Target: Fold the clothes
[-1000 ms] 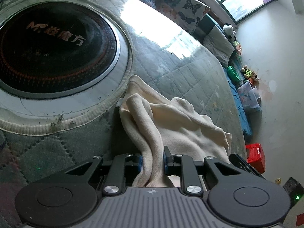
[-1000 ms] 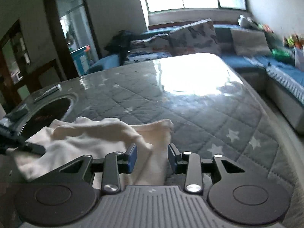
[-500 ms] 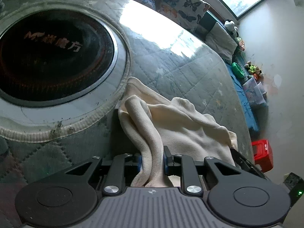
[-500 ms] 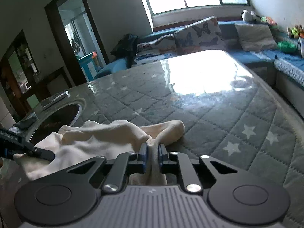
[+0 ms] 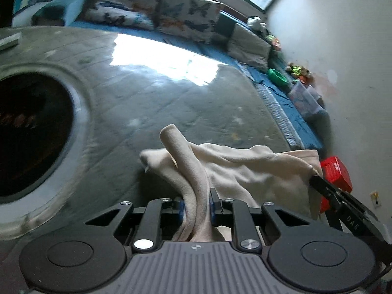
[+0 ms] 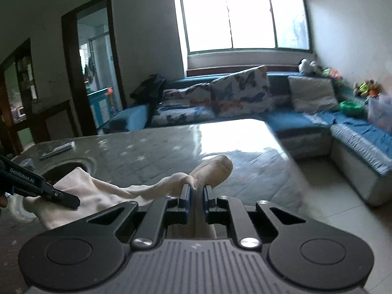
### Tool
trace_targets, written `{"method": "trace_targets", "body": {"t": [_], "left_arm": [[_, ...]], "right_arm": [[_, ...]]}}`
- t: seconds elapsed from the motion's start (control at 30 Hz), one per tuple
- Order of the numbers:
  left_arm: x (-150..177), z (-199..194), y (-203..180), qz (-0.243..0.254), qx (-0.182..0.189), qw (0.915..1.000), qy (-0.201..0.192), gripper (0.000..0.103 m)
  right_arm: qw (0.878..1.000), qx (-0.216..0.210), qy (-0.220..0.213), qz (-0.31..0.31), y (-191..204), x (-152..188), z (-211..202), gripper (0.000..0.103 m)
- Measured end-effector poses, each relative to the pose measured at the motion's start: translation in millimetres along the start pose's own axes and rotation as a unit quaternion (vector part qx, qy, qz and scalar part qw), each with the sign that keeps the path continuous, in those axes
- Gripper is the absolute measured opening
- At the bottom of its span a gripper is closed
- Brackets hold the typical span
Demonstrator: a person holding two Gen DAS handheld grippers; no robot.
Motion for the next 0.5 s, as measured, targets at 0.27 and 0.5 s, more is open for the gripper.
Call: {"method": "trace_targets", "body": {"t": [0.27, 0.5], "left_arm": [[-8.6, 25.8, -52.3, 0.034, 0.024, 0.9991, -0.002, 0.019], [-19.0, 47.5, -80.3, 0.047, 0.033, 0.9983, -0.003, 0.019]], "right_arm": [[0.998, 0.055, -0.017, -0.018, -40.5, -23.7, -12.9, 0.010], [0.996, 0.082, -0.025, -0.014, -72.2, -34.1, -8.7, 0.010]]}}
Point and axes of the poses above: each gripper's, at about its wrist camera, not at the fingertips, and z roughly the way its jaws point, y to its left, x to its underside, the point moved 7 cm from there along z, roughly the way its jaws point, and after that the axes turned 8 degrees about -y, right-handed, at the moved point
